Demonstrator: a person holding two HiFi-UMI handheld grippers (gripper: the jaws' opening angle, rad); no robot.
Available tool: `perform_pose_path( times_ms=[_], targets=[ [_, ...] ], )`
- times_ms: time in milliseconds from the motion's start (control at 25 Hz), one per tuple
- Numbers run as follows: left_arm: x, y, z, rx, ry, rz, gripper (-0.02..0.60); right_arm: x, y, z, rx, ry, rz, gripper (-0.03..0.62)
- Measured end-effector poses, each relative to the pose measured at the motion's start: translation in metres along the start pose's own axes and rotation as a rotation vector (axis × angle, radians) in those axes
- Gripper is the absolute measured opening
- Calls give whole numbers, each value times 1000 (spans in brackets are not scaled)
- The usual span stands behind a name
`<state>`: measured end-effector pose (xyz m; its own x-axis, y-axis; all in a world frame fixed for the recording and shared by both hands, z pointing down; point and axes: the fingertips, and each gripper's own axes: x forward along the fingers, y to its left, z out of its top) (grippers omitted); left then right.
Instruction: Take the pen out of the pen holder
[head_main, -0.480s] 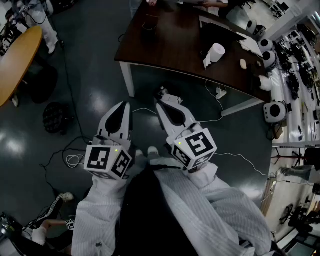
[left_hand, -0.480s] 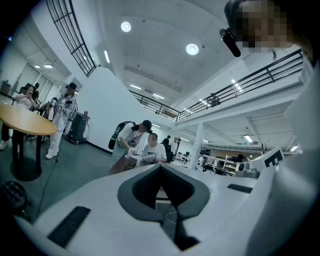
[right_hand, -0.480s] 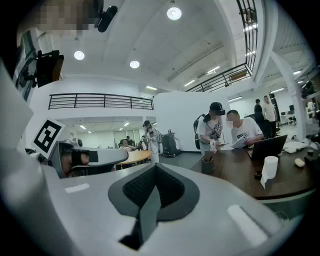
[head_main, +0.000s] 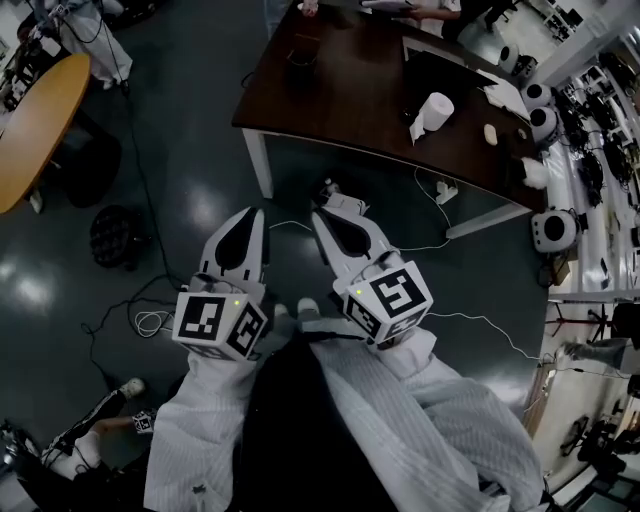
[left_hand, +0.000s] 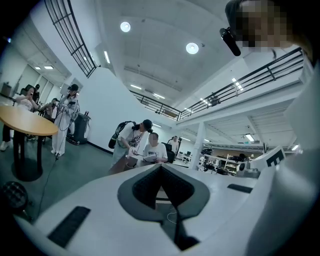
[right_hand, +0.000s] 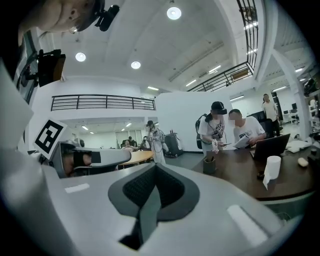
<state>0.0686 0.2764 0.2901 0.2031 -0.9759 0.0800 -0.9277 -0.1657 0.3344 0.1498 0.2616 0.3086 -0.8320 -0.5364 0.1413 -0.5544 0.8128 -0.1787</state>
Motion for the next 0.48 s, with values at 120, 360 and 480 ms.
perform_pose_path(
  times_ms=[120,360,480],
  targets=[
    [6,-1,-3,-5,2,9,5,-1,-7,-2,9,6,11,2],
    [12,6,-16,-13,16,38,5,6,-19,-12,31,24,24,2],
    [20,22,-14,-28,24,58,5,22,-22,-14,35,40,31,2]
  ],
)
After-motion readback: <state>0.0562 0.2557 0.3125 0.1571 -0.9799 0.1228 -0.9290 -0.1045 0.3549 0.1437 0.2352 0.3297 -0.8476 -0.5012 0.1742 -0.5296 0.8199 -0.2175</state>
